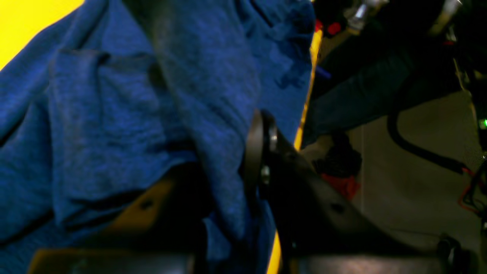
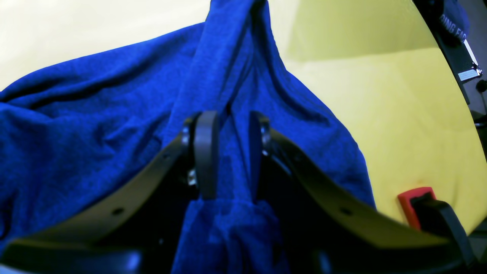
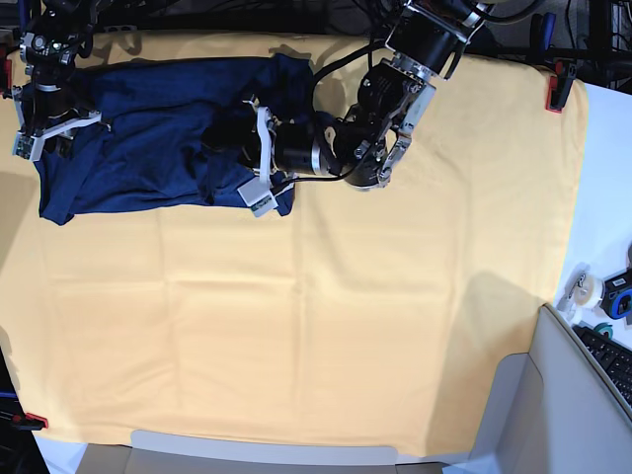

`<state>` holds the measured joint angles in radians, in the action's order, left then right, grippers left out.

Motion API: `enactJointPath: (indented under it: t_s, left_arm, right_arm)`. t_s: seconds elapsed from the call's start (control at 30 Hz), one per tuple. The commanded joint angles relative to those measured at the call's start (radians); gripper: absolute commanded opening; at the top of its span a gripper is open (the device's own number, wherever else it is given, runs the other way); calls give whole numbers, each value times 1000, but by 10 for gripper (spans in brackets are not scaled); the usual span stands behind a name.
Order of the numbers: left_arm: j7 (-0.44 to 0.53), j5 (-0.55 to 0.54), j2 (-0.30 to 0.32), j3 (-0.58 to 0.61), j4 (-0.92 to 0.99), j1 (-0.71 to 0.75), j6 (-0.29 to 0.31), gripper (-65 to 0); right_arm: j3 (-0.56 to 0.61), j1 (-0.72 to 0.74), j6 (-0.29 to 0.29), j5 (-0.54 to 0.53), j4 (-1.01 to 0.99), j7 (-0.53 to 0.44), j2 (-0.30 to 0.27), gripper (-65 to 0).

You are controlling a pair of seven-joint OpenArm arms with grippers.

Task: Fold the T-shirt properly
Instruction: 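Carry the shirt end in the left gripper over toward the right gripper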

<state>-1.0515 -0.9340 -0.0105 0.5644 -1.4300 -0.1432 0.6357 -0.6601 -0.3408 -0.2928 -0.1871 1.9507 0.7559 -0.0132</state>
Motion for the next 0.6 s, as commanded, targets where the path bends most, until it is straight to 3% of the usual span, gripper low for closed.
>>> enactJointPath:
  t_s: [0.0, 0.17, 0.57]
  left_arm:
    - [23, -27, -21, -1, -7, -26, 8, -650]
    - [64, -27, -33, 1, 22, -31, 8, -650]
    - [70, -26, -64, 1, 65, -31, 8, -650]
  right_arm:
    - [0, -1, 0, -5, 17, -26, -8, -505]
    - [-3, -1, 0, -4, 17, -26, 19, -505]
    - [1, -2, 0, -4, 16, -26, 20, -505]
